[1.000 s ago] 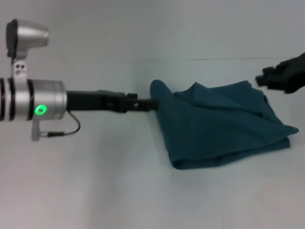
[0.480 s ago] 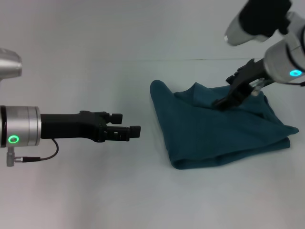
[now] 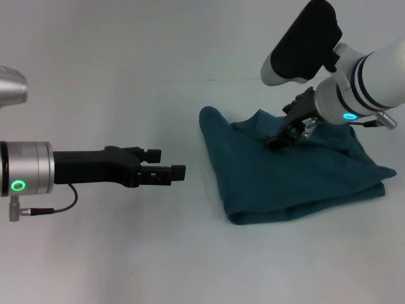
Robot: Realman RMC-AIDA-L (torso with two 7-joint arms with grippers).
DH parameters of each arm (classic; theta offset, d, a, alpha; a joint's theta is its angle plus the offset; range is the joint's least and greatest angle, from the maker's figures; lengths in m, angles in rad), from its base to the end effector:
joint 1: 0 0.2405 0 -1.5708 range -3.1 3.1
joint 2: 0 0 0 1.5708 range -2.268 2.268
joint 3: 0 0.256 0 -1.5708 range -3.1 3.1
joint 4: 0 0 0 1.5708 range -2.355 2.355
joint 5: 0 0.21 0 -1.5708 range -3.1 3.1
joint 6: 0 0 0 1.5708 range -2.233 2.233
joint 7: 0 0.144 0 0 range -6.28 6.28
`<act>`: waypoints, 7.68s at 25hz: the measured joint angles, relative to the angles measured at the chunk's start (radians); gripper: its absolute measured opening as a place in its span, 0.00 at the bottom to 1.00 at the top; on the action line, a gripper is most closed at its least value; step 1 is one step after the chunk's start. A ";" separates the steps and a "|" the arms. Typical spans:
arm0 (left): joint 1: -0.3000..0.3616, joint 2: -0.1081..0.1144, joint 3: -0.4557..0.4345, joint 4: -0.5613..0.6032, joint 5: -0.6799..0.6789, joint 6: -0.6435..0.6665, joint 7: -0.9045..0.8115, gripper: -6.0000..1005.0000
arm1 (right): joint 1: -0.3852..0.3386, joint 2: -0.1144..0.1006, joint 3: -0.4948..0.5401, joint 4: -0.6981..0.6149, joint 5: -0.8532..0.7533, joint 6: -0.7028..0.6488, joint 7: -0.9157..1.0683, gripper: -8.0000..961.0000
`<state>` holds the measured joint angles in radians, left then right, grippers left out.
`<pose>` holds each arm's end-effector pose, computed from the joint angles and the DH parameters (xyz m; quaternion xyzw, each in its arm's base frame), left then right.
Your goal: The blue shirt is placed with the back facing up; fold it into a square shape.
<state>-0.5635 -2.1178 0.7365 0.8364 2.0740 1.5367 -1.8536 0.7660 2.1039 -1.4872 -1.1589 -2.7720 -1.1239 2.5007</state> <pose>-0.2352 0.3489 0.0048 -0.9053 -0.3531 -0.2150 0.0974 0.1429 0.4208 -0.0272 -0.9219 0.1661 -0.1662 0.3082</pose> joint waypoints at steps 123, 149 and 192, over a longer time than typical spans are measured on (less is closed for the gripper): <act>0.023 -0.018 0.003 -0.032 -0.006 -0.080 0.102 0.91 | -0.422 -0.005 0.259 0.308 1.326 0.277 -1.183 0.89; 0.021 -0.024 0.009 -0.036 -0.008 -0.082 0.102 0.91 | -0.322 -0.014 0.261 0.682 1.422 0.176 -1.606 0.15; 0.020 -0.036 0.012 -0.042 0.000 -0.093 0.097 0.91 | -0.293 -0.011 0.181 0.601 1.354 0.211 -1.444 0.01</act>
<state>-0.5439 -2.1536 0.7484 0.7940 2.0740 1.4440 -1.7569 0.4730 2.0933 -1.3064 -0.5582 -1.4177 -0.9129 1.0570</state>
